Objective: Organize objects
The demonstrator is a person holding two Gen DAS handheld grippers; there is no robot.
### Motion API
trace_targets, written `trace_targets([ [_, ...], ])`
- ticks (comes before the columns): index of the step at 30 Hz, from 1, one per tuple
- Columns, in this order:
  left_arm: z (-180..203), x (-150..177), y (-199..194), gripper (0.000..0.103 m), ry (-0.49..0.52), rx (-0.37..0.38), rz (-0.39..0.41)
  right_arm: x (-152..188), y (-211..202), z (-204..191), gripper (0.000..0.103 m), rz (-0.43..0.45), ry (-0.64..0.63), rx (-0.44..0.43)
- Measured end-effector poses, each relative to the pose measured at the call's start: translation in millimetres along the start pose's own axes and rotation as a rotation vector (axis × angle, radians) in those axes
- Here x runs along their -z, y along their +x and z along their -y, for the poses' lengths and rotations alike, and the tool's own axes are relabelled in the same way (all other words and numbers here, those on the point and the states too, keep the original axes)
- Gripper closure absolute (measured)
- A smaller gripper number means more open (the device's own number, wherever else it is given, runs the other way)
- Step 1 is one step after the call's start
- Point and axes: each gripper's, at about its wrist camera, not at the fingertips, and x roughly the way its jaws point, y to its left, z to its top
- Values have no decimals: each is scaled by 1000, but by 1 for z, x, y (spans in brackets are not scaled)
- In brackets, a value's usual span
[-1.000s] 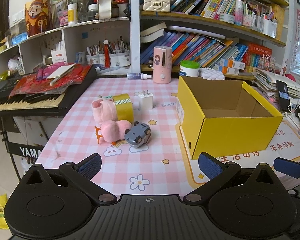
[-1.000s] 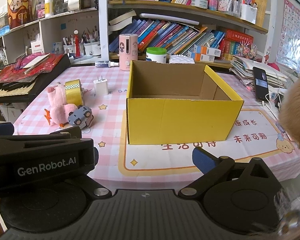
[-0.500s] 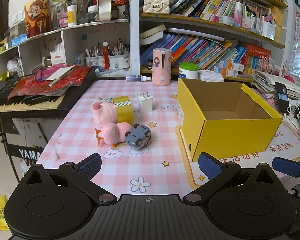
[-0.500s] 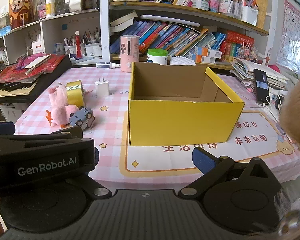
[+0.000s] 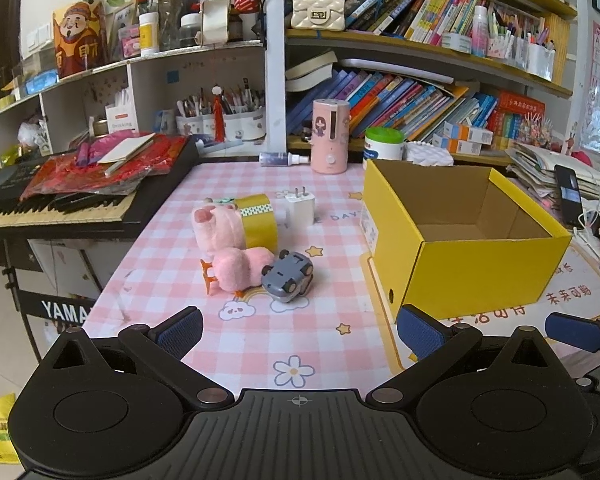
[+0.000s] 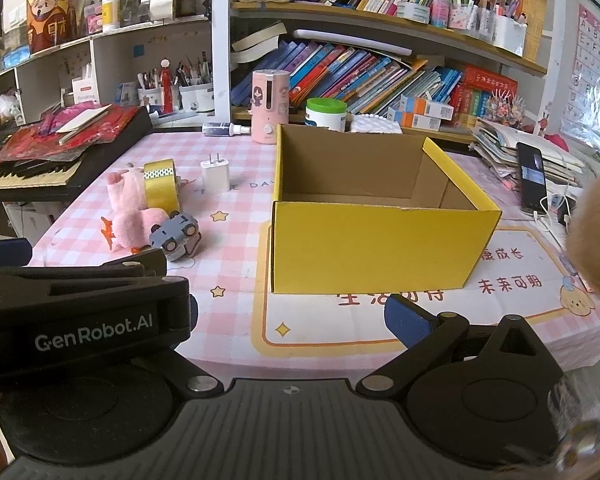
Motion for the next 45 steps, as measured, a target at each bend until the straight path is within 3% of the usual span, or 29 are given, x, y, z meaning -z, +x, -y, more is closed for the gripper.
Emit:
trace_targets([
  [24,-30,7,1,0,-58,-29,-27,0,3,-28,2,-15,-48,-53],
  [32,-47,11,11,0,-136,-45,-52,-3,13,-39,6,-22,-100,-100],
  [37,-57,5,21,0,-152,-116,-38,-10,27,-50,7,-8,-144,-157],
  [45,-92,-10,43,0,-320,-174,-26,-30,64,-68,8,-4,-216,-226],
])
